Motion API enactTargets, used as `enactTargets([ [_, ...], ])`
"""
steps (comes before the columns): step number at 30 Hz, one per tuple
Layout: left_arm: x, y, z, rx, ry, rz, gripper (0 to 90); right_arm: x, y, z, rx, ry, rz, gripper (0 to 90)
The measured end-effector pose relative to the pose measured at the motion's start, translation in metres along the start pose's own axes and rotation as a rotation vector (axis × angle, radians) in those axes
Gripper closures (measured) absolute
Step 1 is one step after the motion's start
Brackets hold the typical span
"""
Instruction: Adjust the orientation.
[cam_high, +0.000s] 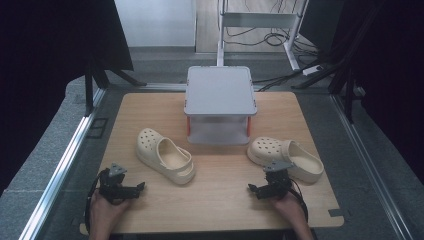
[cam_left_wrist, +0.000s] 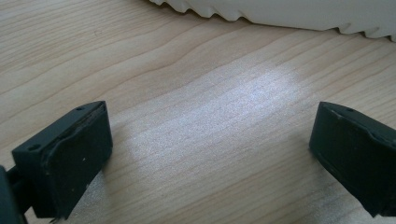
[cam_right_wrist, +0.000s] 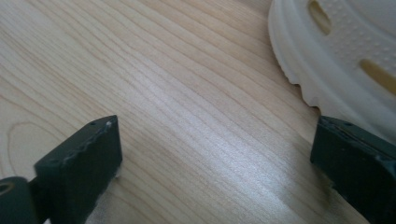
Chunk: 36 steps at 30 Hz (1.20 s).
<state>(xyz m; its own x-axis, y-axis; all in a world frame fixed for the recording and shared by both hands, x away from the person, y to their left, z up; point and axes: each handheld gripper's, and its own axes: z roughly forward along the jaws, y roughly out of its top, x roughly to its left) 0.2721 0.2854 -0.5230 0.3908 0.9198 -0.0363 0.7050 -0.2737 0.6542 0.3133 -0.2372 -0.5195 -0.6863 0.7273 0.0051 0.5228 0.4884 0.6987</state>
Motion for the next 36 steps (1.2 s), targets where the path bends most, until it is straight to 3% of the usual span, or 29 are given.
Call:
enactTargets([
  [25,-0.003,0.005,0.004,-0.002,0.013,-0.016,0.0,0.000,-0.001,-0.003,-0.001,0.001,0.011,5.6],
  [30,-0.003,0.005,0.004,-0.002,0.013,-0.016,0.0,0.000,0.003,-0.006,0.023,0.040,0.032,9.7],
  [36,-0.003,0.005,0.004,-0.002,0.013,-0.016,0.0,0.005,0.012,-0.011,0.032,0.055,0.003,8.3],
])
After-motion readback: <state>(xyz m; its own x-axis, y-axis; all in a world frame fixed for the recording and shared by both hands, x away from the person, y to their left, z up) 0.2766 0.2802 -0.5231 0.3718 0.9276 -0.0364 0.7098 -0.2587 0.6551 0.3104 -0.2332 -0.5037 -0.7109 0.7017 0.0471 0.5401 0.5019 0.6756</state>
